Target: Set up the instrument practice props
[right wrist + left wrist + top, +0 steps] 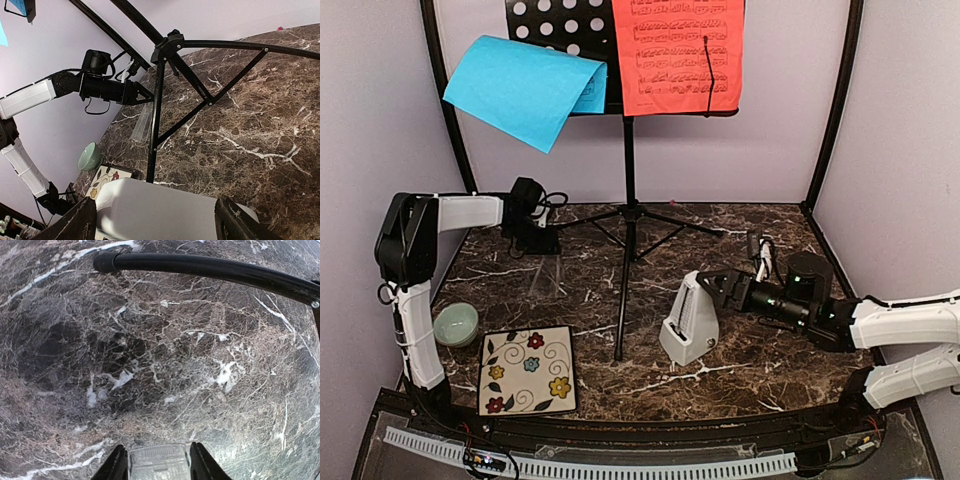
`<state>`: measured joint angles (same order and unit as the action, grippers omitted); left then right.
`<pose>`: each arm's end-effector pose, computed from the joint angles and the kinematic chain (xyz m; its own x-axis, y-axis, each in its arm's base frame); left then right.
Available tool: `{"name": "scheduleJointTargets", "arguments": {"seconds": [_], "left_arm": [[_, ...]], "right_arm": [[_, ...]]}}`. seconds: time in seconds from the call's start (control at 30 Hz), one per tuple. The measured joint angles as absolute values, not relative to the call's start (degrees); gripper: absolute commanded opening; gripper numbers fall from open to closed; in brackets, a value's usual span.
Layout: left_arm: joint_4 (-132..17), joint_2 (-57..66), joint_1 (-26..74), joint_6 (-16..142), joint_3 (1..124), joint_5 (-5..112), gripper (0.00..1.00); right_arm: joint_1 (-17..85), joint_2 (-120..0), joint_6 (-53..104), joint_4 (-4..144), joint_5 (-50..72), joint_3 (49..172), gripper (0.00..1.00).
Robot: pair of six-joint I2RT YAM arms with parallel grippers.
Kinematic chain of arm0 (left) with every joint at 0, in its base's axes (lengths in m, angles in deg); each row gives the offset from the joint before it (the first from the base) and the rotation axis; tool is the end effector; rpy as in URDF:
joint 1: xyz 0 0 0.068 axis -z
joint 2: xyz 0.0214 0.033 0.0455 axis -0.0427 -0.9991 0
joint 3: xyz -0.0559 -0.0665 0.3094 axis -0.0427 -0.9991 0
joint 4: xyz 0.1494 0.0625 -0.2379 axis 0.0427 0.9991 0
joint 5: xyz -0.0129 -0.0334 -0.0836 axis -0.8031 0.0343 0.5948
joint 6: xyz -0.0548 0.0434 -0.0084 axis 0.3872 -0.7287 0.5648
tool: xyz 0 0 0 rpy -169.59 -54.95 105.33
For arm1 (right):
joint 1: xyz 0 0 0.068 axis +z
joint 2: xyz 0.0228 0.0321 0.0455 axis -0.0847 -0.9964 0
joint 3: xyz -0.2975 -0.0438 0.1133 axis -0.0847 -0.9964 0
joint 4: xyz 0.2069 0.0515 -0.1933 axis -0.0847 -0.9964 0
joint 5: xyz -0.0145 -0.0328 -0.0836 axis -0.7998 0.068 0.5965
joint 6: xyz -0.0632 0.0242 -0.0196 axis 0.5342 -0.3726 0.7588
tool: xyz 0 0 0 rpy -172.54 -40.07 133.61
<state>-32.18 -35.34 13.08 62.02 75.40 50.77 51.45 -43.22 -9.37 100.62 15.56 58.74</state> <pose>0.4781 -0.1385 0.2022 -0.8284 0.0345 -0.5591 0.1656 0.9685 -0.1857 0.1761 0.1911 0.2403 -0.6040 0.3302 -0.7254 -0.4874 0.5670 0.6640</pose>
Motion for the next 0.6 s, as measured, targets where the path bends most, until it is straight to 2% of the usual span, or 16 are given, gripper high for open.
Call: {"name": "scheduleJointTargets", "arguments": {"seconds": [0.07,0.17,0.37,0.6], "left_arm": [[-32.2,-35.6,13.0,62.4,75.4,51.0,0.6],[-32.8,-35.4,12.8,62.8,75.0,51.8,0.66],[-36.6,-30.3,12.8,63.5,66.6,52.4,0.68],[-46.9,-11.4,13.8,63.9,48.2,56.3,0.67]], "right_arm": [[51.4,-43.6,-9.3,100.6,15.5,59.1,0.81],[51.3,-44.0,-8.7,100.3,15.5,59.7,0.81],[51.2,-44.0,-8.0,99.5,15.3,60.2,0.82],[51.1,-42.7,-6.9,97.0,15.1,60.6,0.85]]}}
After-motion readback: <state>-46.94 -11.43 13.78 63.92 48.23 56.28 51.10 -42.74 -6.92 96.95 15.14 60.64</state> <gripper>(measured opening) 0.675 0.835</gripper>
